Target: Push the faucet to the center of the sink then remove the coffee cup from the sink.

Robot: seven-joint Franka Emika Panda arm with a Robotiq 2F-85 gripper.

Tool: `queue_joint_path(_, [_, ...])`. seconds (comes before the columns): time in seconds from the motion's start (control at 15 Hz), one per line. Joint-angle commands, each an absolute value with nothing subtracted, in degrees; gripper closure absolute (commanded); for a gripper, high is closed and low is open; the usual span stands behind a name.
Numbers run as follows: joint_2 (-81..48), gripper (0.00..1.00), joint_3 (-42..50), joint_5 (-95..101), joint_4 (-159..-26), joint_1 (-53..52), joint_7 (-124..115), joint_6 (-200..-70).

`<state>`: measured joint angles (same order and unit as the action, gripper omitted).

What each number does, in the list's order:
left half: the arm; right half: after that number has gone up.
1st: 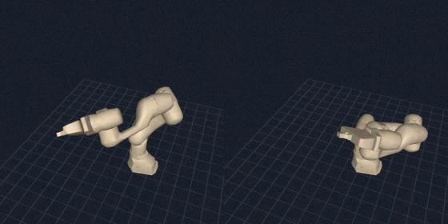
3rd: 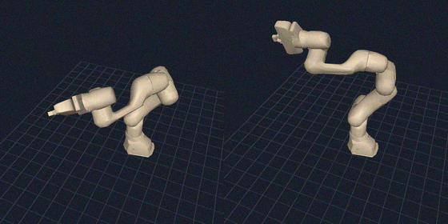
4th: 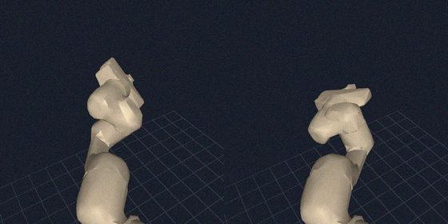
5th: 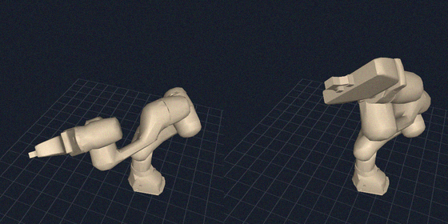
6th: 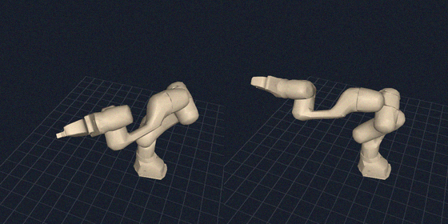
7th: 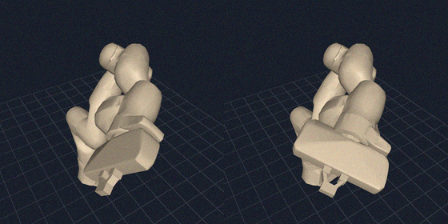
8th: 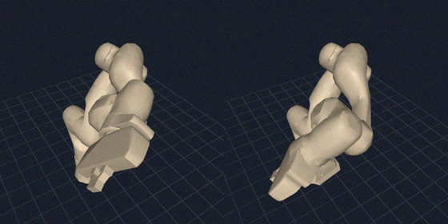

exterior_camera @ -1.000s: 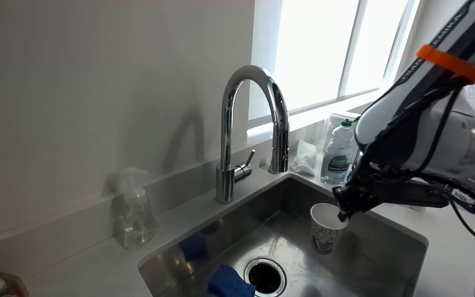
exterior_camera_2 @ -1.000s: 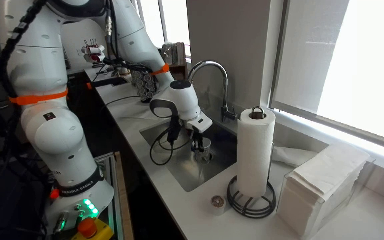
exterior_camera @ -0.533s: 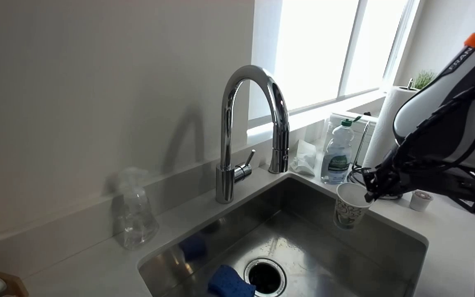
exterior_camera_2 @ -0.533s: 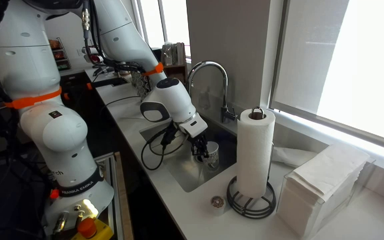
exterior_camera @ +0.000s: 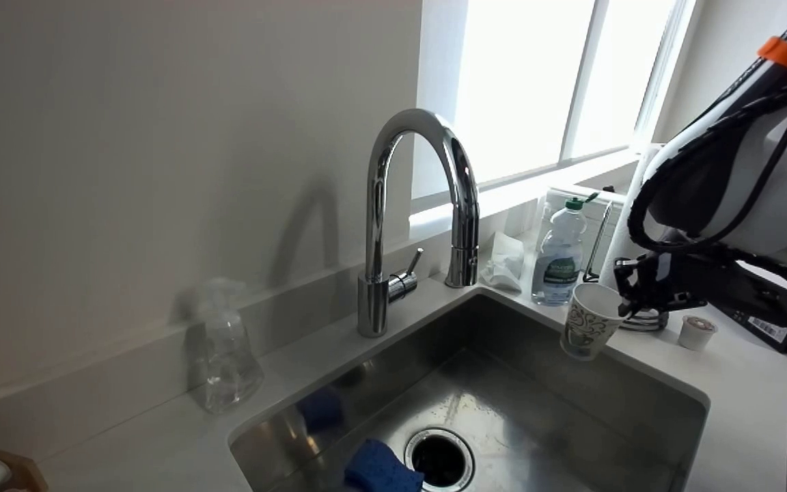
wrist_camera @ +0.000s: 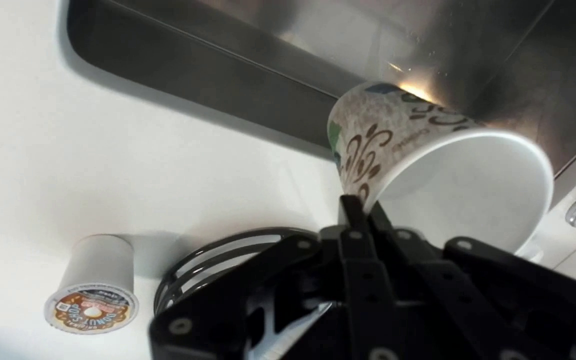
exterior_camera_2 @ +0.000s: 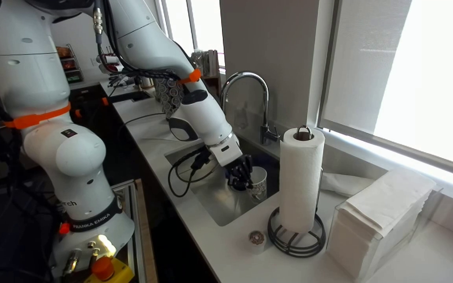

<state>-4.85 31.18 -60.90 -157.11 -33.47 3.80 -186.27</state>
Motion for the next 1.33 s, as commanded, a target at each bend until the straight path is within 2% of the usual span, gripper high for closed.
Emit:
queue_joint_path(0.0, [-2.32, 0.99, 32.73, -66.70, -158.95, -36.53, 3.73, -188.86])
queue_joint_path(0.47, [-1.33, 0.99, 32.70, -73.97, -157.50, -38.58, 9.43, -188.91])
queue_joint_path(0.53, [-3.84, 0.96, 32.10, -71.49, -157.06, -37.10, 6.12, -187.71])
queue_joint_path(0.6, [-2.85, 0.96, 21.29, -65.76, -158.12, -25.83, 1.84, -188.59])
queue_joint_path(0.87, [-2.14, 0.99, 21.29, -65.85, -158.14, -25.99, 2.51, -188.44])
queue_joint_path(0.93, [-3.00, 0.99, 29.93, -70.42, -157.14, -35.50, 7.41, -186.90])
queue_joint_path(1.27, [-5.67, 0.99, 29.08, -71.23, -157.48, -34.03, 10.80, -186.01])
